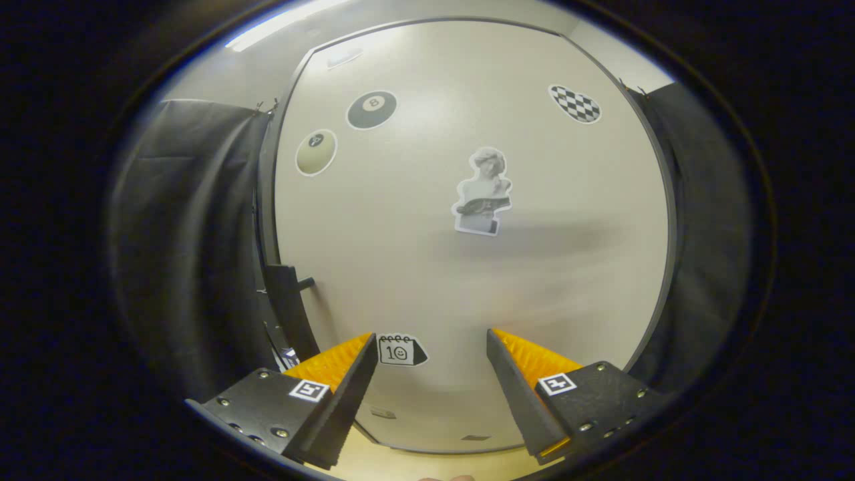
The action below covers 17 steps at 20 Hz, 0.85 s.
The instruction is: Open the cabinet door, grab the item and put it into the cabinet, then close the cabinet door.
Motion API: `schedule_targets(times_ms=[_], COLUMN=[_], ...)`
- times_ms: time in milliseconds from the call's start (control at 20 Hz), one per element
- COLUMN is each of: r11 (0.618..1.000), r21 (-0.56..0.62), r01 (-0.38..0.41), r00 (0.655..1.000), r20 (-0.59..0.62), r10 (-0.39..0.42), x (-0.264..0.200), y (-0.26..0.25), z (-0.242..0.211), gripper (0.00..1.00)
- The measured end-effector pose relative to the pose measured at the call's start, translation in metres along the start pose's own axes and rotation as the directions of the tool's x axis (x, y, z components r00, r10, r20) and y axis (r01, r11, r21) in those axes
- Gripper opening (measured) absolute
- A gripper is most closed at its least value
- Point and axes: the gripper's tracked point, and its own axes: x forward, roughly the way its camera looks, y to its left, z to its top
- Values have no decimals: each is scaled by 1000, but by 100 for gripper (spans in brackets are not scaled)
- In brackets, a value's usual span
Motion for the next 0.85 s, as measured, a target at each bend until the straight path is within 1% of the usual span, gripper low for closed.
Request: schedule_targets(times_ms=[250,350,400,550,850], r11=[1000,1000,1000,999,982], r21=[-24,-14,-5,1,-103], r01=[-4,-1,3,43,156], r00=[1000,1000,1000,995,976], r20=[-3,-4,14,90,172], r10=[4,1,-3,-43,-137], x=[0,-1,-4,-22,-73], y=[0,-2,-3,-22,-87], z=[-2,-1,5,29,57], gripper=[98,98,98,98,98])
